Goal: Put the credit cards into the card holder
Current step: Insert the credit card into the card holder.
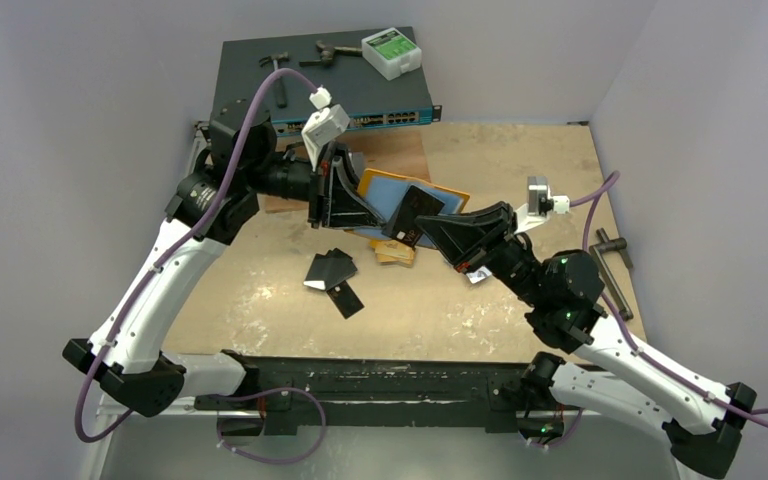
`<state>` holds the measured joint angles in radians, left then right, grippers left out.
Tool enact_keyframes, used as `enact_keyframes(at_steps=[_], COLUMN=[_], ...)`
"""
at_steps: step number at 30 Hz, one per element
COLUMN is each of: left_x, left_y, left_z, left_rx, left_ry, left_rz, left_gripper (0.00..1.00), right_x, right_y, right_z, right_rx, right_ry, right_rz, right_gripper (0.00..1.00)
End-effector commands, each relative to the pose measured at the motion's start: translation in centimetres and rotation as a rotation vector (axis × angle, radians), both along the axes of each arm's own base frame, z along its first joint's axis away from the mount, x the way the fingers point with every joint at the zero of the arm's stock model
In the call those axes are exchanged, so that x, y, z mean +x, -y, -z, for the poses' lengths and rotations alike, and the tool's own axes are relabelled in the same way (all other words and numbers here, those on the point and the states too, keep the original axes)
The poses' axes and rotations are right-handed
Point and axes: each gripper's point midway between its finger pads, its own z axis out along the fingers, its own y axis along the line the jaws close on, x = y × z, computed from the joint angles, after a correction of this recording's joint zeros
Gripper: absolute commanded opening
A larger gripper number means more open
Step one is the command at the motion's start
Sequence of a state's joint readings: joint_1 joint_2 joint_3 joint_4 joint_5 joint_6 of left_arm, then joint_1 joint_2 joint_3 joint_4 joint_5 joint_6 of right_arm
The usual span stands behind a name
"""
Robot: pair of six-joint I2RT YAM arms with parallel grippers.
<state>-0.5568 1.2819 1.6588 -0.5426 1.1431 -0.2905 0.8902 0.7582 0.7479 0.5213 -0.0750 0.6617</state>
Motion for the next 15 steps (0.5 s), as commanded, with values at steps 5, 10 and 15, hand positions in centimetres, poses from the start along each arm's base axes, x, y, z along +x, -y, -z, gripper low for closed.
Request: enact_keyframes(at_steps=[5, 10, 15], left_x=[-3.09, -3.08, -3.06], left_y=[-0.91, -0.96, -0.94], left_z=[-2.74, -3.09, -3.27], left_rx=[-0.064, -0.07, -0.073], left_ry=[0.107, 0.123, 0.126], left_rz=[0.087, 0.079, 0.083], left_gripper=[0.13, 0.14, 0.14], right_x=[0.89, 0.7, 0.64], right_y=[-0.66, -0.55, -0.36], right_z=[1.31, 1.68, 1.92], right_rx=[-0.083, -0.09, -0.096], right_ry=[-0.022, -0.026, -0.034], right_rz=[0.021, 0.017, 0.02], right_gripper=[0.0, 0.0, 0.0])
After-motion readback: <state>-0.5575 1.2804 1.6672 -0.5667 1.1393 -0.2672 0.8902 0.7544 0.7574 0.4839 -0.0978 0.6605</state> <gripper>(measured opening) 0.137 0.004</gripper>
